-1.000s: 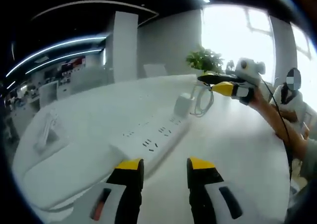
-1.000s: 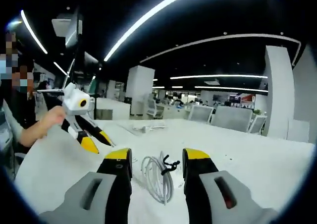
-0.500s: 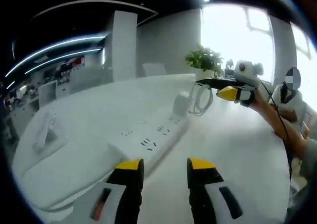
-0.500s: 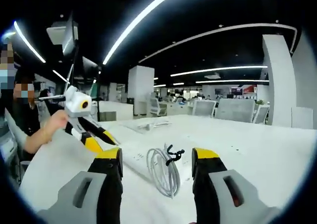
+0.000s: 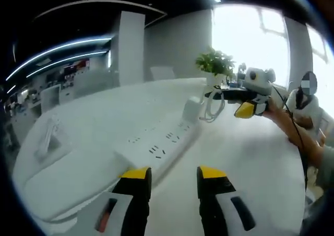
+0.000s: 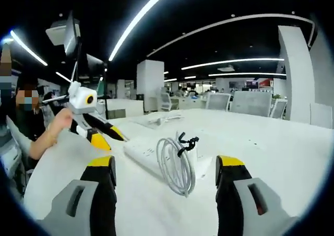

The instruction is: Straighten the power strip on the desk, plug the charger into it

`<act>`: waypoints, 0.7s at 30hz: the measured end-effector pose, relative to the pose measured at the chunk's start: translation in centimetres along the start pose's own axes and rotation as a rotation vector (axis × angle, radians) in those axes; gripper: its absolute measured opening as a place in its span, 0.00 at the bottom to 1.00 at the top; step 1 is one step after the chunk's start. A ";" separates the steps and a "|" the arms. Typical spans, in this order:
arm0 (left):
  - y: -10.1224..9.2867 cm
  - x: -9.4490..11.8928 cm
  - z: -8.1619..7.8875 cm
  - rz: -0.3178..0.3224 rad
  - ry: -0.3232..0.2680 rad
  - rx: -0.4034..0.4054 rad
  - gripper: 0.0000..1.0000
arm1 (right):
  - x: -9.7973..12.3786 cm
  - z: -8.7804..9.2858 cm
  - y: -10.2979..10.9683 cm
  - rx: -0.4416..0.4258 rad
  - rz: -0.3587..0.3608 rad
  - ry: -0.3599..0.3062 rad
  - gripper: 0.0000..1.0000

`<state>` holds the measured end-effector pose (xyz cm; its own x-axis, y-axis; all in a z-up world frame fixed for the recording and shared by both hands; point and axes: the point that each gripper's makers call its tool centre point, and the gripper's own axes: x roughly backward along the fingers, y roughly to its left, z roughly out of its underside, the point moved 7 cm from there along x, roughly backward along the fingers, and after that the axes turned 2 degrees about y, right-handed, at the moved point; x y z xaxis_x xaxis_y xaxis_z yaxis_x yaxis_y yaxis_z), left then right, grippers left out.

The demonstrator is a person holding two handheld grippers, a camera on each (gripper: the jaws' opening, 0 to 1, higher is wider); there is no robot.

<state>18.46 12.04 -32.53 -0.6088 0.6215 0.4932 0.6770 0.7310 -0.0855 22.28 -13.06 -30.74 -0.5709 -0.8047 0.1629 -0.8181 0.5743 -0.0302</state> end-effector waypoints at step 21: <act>0.6 0.0 -0.1 -0.034 0.000 0.008 0.35 | -1.6 2.2 -1.0 0.000 0.046 0.123 0.75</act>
<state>18.92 12.51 -32.48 -0.6317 0.5960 0.4957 0.6526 0.7540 -0.0751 23.88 -12.65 -33.18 -0.5954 -0.7528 0.2807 -0.7910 0.6105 -0.0405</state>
